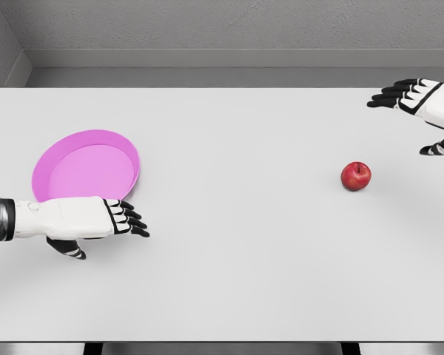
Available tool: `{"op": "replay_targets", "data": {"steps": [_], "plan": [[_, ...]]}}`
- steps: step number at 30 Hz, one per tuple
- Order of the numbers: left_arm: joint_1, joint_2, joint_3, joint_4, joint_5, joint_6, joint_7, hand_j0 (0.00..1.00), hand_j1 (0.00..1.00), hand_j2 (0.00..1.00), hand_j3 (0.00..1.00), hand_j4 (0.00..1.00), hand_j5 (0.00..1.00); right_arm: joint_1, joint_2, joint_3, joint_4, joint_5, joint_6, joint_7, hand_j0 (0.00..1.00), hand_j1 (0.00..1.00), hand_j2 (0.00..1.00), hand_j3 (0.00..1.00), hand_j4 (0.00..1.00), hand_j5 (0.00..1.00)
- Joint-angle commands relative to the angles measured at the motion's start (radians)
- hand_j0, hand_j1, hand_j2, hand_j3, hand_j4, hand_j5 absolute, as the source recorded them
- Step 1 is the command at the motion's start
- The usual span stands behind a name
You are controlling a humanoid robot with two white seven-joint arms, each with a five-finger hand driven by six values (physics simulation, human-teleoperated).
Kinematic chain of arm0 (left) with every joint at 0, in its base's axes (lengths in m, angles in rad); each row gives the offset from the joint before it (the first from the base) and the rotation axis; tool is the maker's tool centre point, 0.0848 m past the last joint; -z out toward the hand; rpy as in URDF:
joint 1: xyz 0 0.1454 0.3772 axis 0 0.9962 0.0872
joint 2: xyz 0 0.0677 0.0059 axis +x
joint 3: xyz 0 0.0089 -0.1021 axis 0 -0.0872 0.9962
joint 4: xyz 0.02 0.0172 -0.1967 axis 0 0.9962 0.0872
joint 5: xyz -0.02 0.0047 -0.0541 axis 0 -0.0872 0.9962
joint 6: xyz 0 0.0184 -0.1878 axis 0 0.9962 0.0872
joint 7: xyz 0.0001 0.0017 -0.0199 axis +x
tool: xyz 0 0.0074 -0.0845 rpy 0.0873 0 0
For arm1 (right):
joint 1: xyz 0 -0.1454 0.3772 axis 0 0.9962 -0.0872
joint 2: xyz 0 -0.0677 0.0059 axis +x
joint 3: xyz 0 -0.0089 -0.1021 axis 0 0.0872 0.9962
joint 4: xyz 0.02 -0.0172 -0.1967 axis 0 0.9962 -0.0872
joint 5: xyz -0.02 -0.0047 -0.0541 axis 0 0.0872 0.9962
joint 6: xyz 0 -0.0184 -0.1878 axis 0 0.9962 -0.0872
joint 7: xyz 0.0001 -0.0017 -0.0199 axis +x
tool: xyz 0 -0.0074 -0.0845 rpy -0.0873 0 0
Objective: Put the apple on the plate with both arms
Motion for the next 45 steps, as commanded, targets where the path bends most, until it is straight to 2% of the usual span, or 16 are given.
{"op": "replay_targets", "data": {"steps": [1,5,7,9,10,11,12,13,15,24,33,36,37,38,45], "plan": [[0.0,0.001,0.0,0.0,0.006,0.002,-0.001,1.0,1.0,1.0,1.0,1.0,1.0,0.0,-0.008,0.001,0.0,-0.006,0.003,0.0,1.0,1.0,1.0,1.0,1.0,1.0],[0.0,0.001,0.0,0.0,0.006,0.002,-0.001,1.0,1.0,1.0,1.0,1.0,1.0,-0.005,-0.01,-0.004,0.01,-0.008,0.003,-0.002,1.0,1.0,1.0,1.0,1.0,1.0],[0.0,-0.004,0.0,0.0,0.006,0.002,-0.001,1.0,1.0,1.0,1.0,1.0,1.0,-0.038,-0.004,-0.008,0.013,-0.008,0.003,-0.003,1.0,1.0,1.0,1.0,1.0,1.0],[0.0,-0.007,0.0,0.0,0.006,0.002,-0.003,1.0,1.0,1.0,1.0,1.0,1.0,-0.049,0.028,-0.025,0.017,-0.009,0.003,-0.003,1.0,1.0,1.0,1.0,1.0,1.0],[0.0,-0.007,0.0,0.0,0.006,0.002,-0.003,1.0,1.0,1.0,1.0,1.0,1.0,-0.029,0.045,-0.001,0.026,-0.038,0.003,-0.002,1.0,1.0,1.0,1.0,1.0,1.0],[0.0,-0.007,0.0,0.0,0.006,0.002,-0.003,1.0,1.0,1.0,1.0,1.0,1.0,0.006,0.044,0.067,0.042,-0.086,0.003,0.013,1.0,1.0,1.0,1.0,1.0,1.0],[0.0,-0.007,0.0,0.0,0.006,0.002,-0.003,1.0,1.0,1.0,1.0,1.0,1.0,0.005,0.056,0.108,0.042,-0.1,0.003,0.067,1.0,1.0,1.0,1.0,1.0,1.0],[0.0,-0.007,0.0,0.0,0.006,0.002,-0.003,1.0,1.0,1.0,1.0,1.0,1.0,0.003,0.058,0.111,0.042,-0.136,0.003,0.109,1.0,1.0,1.0,1.0,1.0,1.0],[0.0,-0.007,0.0,0.0,0.006,0.002,-0.003,1.0,1.0,1.0,1.0,1.0,1.0,0.005,0.047,0.111,0.042,-0.198,0.003,0.109,1.0,1.0,1.0,1.0,1.0,1.0],[0.0,-0.007,0.0,0.0,0.006,0.002,-0.003,1.0,1.0,1.0,1.0,1.0,1.0,0.014,0.045,0.113,0.048,-0.199,0.003,0.109,1.0,1.0,1.0,1.0,1.0,1.0],[-0.003,-0.007,0.0,0.001,0.006,0.002,-0.003,1.0,1.0,1.0,1.0,1.0,1.0,0.008,0.058,0.15,0.117,-0.201,0.003,0.109,1.0,1.0,1.0,1.0,1.0,1.0],[-0.003,-0.007,0.0,0.001,0.006,0.002,-0.003,1.0,1.0,1.0,1.0,1.0,1.0,0.002,0.061,0.151,0.119,-0.195,0.003,0.109,1.0,1.0,1.0,1.0,1.0,1.0],[-0.003,-0.008,0.0,0.001,0.006,0.002,-0.003,1.0,1.0,1.0,1.0,1.0,1.0,-0.005,0.093,0.151,0.119,-0.19,0.003,0.109,1.0,1.0,1.0,1.0,1.0,1.0],[-0.003,-0.008,0.0,0.001,0.006,0.002,-0.003,1.0,1.0,1.0,1.0,1.0,1.0,-0.012,0.097,0.151,0.112,-0.185,0.003,0.109,1.0,1.0,1.0,1.0,1.0,1.0],[-0.003,-0.007,0.0,0.001,0.006,0.002,-0.003,1.0,1.0,1.0,1.0,1.0,1.0,-0.006,0.104,0.151,0.097,-0.192,0.003,0.109,1.0,1.0,1.0,1.0,1.0,1.0]]}}
